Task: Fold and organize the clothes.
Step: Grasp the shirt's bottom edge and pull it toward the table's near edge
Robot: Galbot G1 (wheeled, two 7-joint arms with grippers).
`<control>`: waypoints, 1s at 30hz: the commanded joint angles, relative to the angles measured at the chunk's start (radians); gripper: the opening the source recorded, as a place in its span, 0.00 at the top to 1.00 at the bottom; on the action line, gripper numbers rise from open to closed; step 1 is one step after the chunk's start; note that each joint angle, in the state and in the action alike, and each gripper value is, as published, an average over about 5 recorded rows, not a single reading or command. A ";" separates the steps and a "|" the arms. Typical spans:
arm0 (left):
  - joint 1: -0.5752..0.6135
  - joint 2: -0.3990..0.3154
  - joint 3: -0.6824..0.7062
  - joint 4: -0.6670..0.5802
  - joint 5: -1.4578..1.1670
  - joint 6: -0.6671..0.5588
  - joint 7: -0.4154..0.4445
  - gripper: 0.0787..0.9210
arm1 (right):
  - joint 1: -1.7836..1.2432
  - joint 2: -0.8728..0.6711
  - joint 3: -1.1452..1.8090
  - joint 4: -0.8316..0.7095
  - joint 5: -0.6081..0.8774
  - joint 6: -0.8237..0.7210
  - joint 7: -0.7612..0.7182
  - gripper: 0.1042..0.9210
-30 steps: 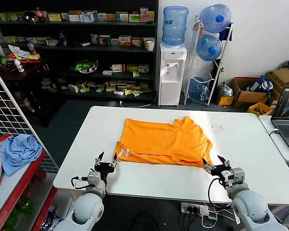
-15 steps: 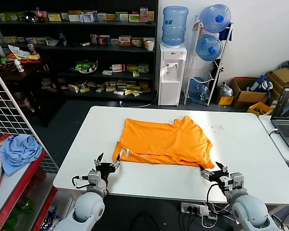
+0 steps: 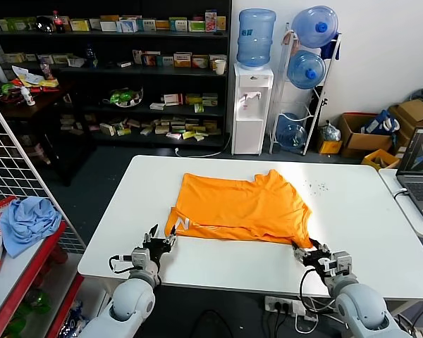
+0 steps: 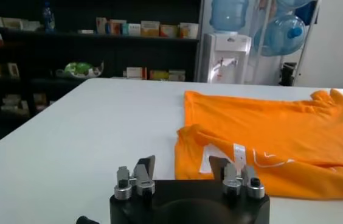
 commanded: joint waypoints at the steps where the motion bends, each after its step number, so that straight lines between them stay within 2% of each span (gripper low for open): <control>1: -0.009 -0.002 0.002 0.020 -0.010 0.040 0.011 0.46 | 0.004 0.000 -0.002 -0.007 0.000 -0.006 0.004 0.53; 12: 0.032 0.010 0.001 -0.021 -0.020 0.062 0.014 0.85 | -0.013 -0.011 0.009 0.013 -0.001 -0.004 0.007 0.92; 16: 0.063 0.021 -0.001 -0.067 -0.017 0.052 0.006 0.96 | -0.034 -0.032 0.026 0.030 0.005 -0.001 0.008 0.97; 30: 0.241 0.055 -0.005 -0.260 0.038 0.021 -0.014 0.98 | -0.192 -0.104 0.135 0.138 0.034 -0.011 0.030 0.98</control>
